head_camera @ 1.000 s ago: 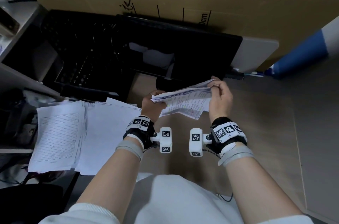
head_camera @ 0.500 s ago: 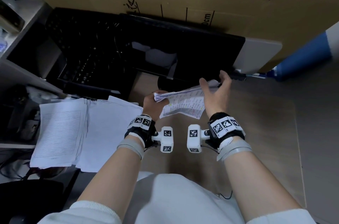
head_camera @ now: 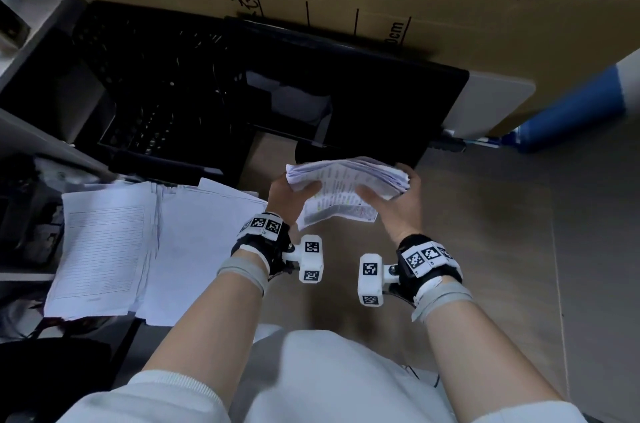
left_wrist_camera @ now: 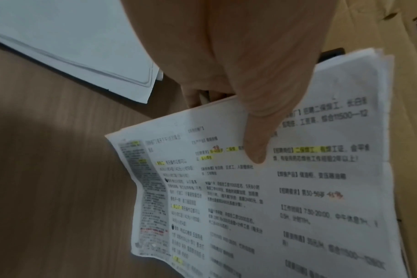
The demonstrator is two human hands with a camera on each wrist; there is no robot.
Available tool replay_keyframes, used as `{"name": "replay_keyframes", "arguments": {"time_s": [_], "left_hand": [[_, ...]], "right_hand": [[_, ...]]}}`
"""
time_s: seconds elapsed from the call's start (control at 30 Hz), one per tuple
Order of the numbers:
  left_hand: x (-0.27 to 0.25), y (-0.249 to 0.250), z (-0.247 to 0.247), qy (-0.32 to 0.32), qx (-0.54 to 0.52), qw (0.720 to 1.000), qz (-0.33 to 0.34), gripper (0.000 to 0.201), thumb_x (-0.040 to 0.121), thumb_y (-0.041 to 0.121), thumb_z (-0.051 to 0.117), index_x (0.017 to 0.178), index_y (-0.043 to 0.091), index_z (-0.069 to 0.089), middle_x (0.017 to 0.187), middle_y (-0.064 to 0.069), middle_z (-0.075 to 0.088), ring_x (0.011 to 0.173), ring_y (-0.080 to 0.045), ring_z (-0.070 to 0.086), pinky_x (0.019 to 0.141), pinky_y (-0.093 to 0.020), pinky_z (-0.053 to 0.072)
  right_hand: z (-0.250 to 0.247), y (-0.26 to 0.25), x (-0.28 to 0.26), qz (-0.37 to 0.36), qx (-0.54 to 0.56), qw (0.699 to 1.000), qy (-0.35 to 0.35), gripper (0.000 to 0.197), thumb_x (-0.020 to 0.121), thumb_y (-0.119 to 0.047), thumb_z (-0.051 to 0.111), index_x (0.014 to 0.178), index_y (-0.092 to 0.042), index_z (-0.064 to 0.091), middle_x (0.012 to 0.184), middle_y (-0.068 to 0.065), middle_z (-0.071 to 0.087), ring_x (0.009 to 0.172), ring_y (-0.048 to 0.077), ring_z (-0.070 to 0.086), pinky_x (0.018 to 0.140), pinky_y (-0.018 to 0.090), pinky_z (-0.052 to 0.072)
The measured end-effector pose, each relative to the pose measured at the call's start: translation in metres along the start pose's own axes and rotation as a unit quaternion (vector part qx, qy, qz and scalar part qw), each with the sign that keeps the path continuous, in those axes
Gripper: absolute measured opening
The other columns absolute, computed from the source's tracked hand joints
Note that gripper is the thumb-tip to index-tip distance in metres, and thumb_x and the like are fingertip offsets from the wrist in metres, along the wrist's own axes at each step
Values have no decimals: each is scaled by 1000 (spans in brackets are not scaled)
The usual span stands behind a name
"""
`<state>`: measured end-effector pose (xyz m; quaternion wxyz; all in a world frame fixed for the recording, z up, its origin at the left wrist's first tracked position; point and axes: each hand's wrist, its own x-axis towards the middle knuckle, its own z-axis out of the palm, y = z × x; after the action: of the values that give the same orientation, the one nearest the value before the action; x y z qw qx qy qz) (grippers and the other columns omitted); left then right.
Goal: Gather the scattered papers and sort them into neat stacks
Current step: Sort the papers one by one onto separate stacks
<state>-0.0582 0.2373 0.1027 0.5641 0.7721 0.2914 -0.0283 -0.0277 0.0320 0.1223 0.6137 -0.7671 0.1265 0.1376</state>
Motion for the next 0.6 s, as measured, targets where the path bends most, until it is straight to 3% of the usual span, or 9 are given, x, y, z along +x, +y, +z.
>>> {"name": "replay_keyframes", "arguments": {"time_s": [0.07, 0.13, 0.23, 0.27, 0.37, 0.43, 0.5, 0.57, 0.6], "left_hand": [[3, 0, 3, 18, -37, 999, -21, 20, 90, 16, 76, 100, 1, 67, 80, -5, 66, 76, -21, 64, 66, -22, 54], [2, 3, 1, 18, -80, 996, -39, 19, 89, 14, 76, 101, 1, 68, 89, -12, 70, 89, -32, 69, 82, -43, 56], [2, 9, 0, 5, -154, 985, -77, 9, 88, 2, 71, 96, 3, 68, 89, -11, 69, 90, -32, 67, 86, -45, 55], [4, 10, 0, 10, -161, 983, -92, 9, 88, 1, 70, 94, 7, 66, 88, -9, 68, 89, -29, 65, 88, -43, 53], [6, 13, -2, 12, -175, 977, -124, 15, 88, -1, 65, 89, 13, 61, 87, -6, 65, 91, -28, 61, 91, -43, 51], [3, 17, -2, 8, -177, 977, -122, 15, 88, -1, 64, 87, 13, 61, 84, -5, 65, 87, -27, 61, 89, -41, 51], [1, 23, -3, 17, -193, 975, -111, 17, 89, -2, 62, 78, 12, 59, 71, -3, 62, 70, -23, 61, 71, -34, 54], [-1, 31, -3, 36, -215, 971, -94, 24, 88, -3, 58, 67, 8, 56, 56, -2, 54, 52, -18, 54, 55, -27, 47], [0, 31, -4, 47, -222, 970, -82, 22, 85, -2, 58, 66, 9, 58, 57, -4, 54, 53, -20, 54, 56, -29, 46]], "right_hand": [[-2, 5, 2, 27, -62, 998, -8, 104, 60, -40, 93, 142, -21, 33, 126, -8, 52, 114, 10, 49, 100, 31, 40], [-4, 7, 4, 46, -117, 992, -5, 70, 75, -22, 86, 131, -11, 45, 105, -8, 54, 96, 10, 52, 87, 28, 43], [-4, 9, 11, 66, -118, 990, 26, 21, 79, -15, 79, 95, -12, 66, 83, -1, 68, 78, 22, 66, 71, 32, 51], [0, 11, 12, 89, -103, 990, 30, 22, 77, -17, 80, 94, -10, 68, 86, 4, 72, 81, 26, 69, 73, 35, 55], [9, 24, 15, 159, -49, 986, 19, 72, 60, -41, 87, 119, -7, 63, 111, 15, 70, 96, 29, 69, 87, 48, 57], [14, 20, 15, 157, -17, 987, 21, 59, 63, -38, 85, 112, -9, 66, 106, 16, 71, 92, 31, 71, 83, 53, 57], [16, 11, 19, 159, 17, 986, 41, 47, 64, -34, 82, 102, -10, 68, 100, 16, 71, 87, 32, 71, 79, 54, 59], [15, -3, 16, 165, 42, 983, 65, 53, 59, -39, 82, 104, -15, 66, 100, 8, 70, 86, 25, 71, 80, 47, 59], [16, -5, 17, 161, 52, 983, 77, 44, 63, -34, 83, 101, -17, 66, 96, 4, 71, 84, 21, 71, 80, 41, 59]]}}
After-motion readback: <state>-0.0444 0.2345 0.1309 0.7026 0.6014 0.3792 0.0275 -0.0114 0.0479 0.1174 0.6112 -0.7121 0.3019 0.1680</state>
